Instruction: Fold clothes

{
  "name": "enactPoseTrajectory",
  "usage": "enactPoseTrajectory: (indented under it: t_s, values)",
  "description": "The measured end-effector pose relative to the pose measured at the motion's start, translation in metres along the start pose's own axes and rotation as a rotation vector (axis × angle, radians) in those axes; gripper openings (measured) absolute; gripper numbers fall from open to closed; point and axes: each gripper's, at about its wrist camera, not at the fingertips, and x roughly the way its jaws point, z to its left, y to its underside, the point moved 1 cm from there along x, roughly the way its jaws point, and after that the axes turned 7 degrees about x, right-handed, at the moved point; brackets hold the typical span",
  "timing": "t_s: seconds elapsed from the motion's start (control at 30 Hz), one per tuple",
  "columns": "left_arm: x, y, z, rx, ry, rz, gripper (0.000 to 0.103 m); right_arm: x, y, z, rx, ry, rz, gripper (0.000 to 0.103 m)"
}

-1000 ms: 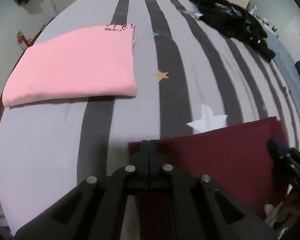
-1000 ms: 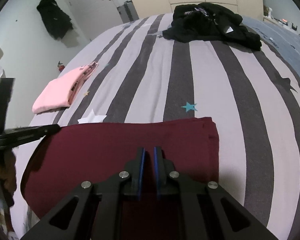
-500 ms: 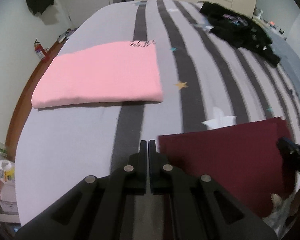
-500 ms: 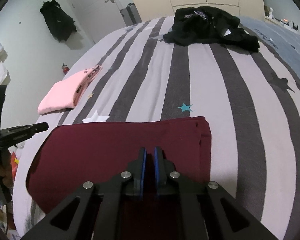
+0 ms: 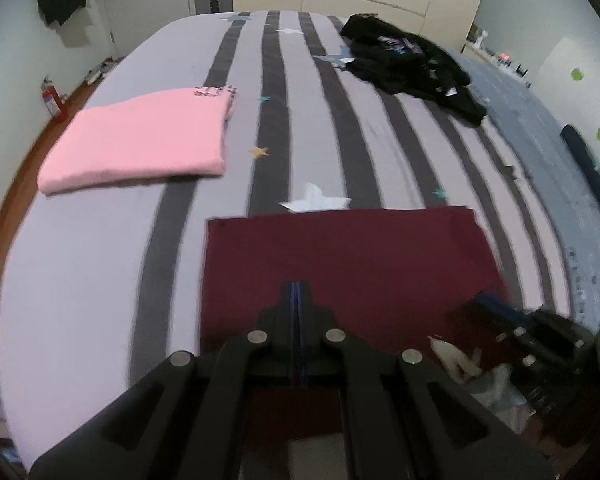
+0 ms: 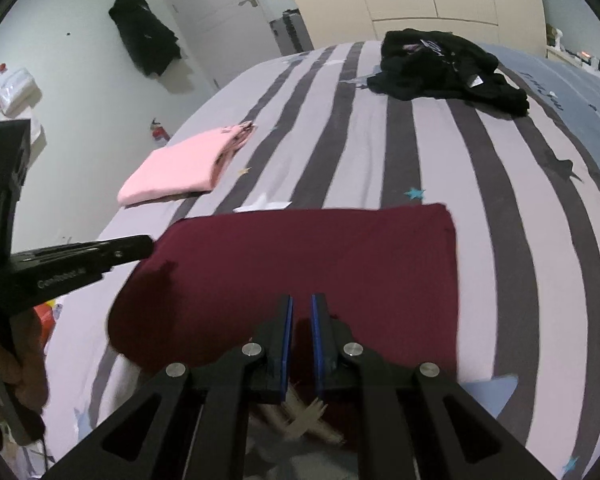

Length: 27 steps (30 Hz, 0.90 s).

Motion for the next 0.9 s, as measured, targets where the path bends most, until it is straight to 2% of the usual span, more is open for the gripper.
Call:
enactPoseTrajectory:
  t_s: [0.17, 0.3, 0.37, 0.5, 0.63, 0.7, 0.9]
  values:
    - [-0.022, 0.032, -0.014, 0.007, 0.069, -0.111, 0.001, -0.007, 0.024, 0.014, -0.041, 0.018, -0.005, 0.01]
    - [-0.032, 0.058, -0.032, 0.066, 0.115, -0.197, 0.001, -0.007, 0.039, 0.012, -0.028, 0.008, -0.003, 0.01]
    - [-0.029, 0.067, -0.04, 0.087, 0.134, -0.201, 0.001, -0.007, 0.044, 0.01, -0.033, 0.008, -0.014, 0.01]
    - [-0.004, 0.083, -0.046, 0.056, 0.143, -0.185, 0.001, -0.004, 0.049, 0.007, -0.039, 0.006, -0.039, 0.01]
    - [0.016, 0.092, -0.05, 0.058, 0.104, -0.193, 0.001, 0.001, 0.054, 0.002, -0.047, 0.022, -0.057, 0.009]
    - [0.025, 0.096, -0.05, 0.049, 0.096, -0.19, 0.001, 0.006, 0.058, -0.003, -0.047, 0.049, -0.057, 0.004]
    - [0.022, 0.091, -0.051, 0.061, 0.096, -0.174, 0.002, 0.013, 0.062, -0.017, -0.062, 0.078, -0.037, 0.0]
